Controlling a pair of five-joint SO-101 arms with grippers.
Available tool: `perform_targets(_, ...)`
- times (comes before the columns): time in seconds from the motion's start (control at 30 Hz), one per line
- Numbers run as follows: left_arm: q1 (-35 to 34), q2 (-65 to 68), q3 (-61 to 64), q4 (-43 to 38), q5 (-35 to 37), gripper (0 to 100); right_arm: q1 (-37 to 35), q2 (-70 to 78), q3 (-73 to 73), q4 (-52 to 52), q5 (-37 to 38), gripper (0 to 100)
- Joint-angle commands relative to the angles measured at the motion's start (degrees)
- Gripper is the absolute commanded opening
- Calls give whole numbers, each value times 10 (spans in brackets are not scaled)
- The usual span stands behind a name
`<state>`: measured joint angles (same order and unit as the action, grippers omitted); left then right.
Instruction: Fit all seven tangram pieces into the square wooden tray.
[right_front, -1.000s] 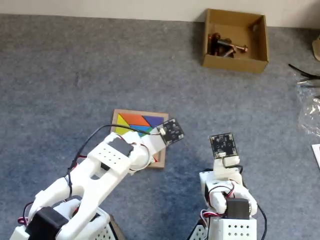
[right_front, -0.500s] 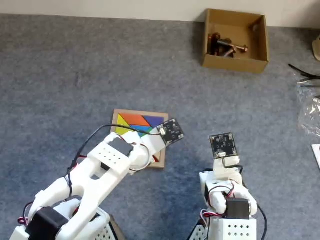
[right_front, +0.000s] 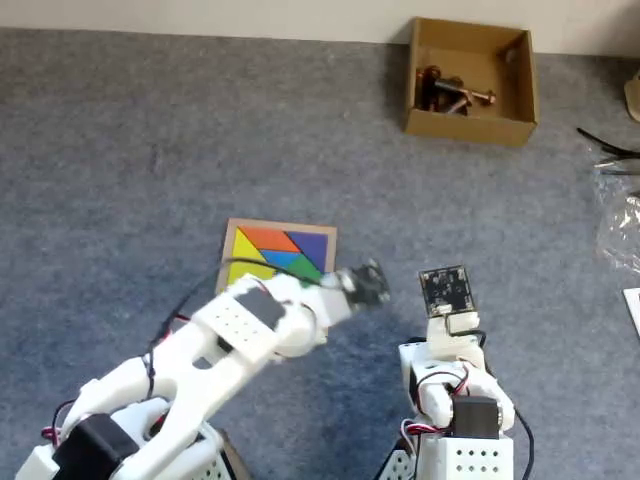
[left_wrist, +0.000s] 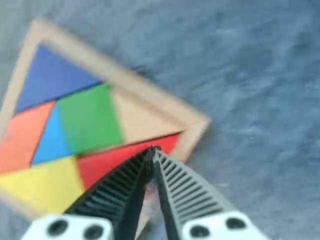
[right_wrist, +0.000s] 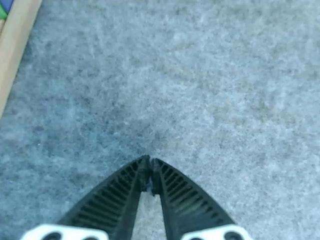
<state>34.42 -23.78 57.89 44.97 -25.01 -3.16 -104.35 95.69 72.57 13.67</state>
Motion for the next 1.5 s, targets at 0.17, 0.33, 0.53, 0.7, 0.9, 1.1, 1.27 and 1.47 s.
perform_targets(0.17,17,1,-15,-17,4,7,-7,-3,57,-13,-4,5)
perform_targets(0.33,15,1,10,-62,4,7,-7,-3,57,-13,-4,5)
perform_targets(0.53,-8,1,13,-72,4,7,-7,-3,57,-13,-4,5)
perform_targets(0.7,-9,2,13,-73,4,7,-7,-3,57,-13,-4,5)
perform_targets(0.9,-9,2,14,-73,4,7,-7,-3,57,-13,-4,5)
perform_targets(1.1,-9,3,22,-88,4,6,-7,-3,57,-13,-4,5)
perform_targets(1.27,-14,3,66,-158,4,6,-7,-3,57,-13,-4,5)
perform_targets(1.47,-44,1,65,-159,4,6,-7,-3,57,-13,-4,5)
